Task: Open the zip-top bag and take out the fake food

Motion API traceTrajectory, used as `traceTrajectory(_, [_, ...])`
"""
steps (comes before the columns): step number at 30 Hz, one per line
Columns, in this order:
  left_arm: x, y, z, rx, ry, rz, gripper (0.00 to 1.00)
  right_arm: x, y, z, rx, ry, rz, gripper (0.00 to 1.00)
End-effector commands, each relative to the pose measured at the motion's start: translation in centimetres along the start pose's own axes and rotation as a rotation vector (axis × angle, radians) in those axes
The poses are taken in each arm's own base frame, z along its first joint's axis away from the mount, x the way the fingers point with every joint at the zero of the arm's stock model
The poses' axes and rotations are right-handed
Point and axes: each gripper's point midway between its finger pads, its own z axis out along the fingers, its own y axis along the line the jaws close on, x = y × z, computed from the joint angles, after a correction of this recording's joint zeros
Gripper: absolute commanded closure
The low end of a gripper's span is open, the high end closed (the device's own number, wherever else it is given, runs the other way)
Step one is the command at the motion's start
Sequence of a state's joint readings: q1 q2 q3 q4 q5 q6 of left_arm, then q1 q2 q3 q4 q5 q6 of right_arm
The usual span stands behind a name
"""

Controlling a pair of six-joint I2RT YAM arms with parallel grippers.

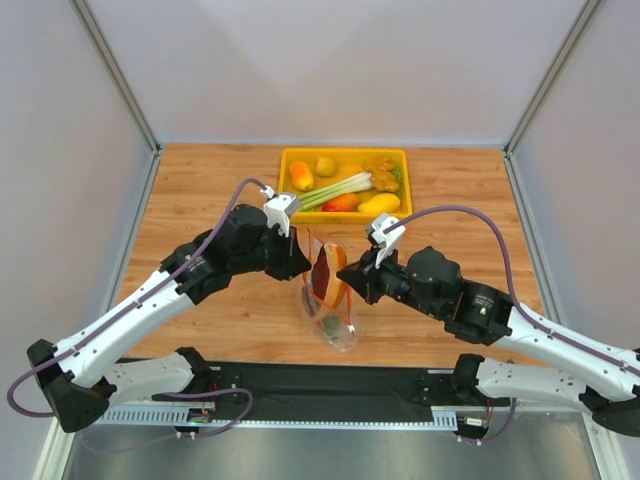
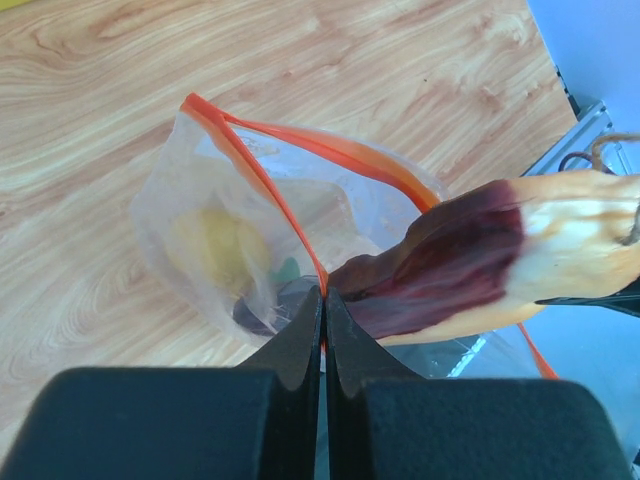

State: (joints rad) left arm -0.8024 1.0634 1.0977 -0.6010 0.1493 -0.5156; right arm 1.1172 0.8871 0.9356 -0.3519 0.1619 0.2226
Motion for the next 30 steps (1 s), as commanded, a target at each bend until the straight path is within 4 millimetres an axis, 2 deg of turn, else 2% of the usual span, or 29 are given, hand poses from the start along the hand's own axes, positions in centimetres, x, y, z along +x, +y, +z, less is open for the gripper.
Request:
traceTrajectory(1, [-0.3, -0.4, 0.4, 0.028, -0.007, -0.012, 1.0, -3.4, 0.2, -0.5, 0.01, -0.114, 0.007, 1.0])
traceTrajectory(10, [0.8, 0.5, 0.6, -0.002, 0.015, -0.003, 1.0, -7.6, -1.4, -3.1, 0.099, -0.238, -0.014, 1.0])
traceTrajectory(18, [1.2, 2.0, 0.5, -0.062, 0.031, 0.023, 1.0, -11.6, -0.5, -5.5, 0.056, -0.322, -0.061, 1.0])
traceTrajectory(22, [1.3, 2.7, 0.2, -0.088, 0.04, 0.035, 1.0, -13.7, -0.2, -7.3, 0.042, -0.383, -0.077, 1.0])
traceTrajectory(27, [1.2, 3.4, -0.9, -0.111, 0.05, 0.079, 1.0, -16.3, -1.8, -10.1, 0.126, -0.457, -0.098, 1.0])
traceTrajectory(30, [1.0, 3.4, -1.6, -0.109, 0.053, 0.103, 1.0, -17.2, -2.8, -10.3, 0.191, -0.454, -0.145, 1.0])
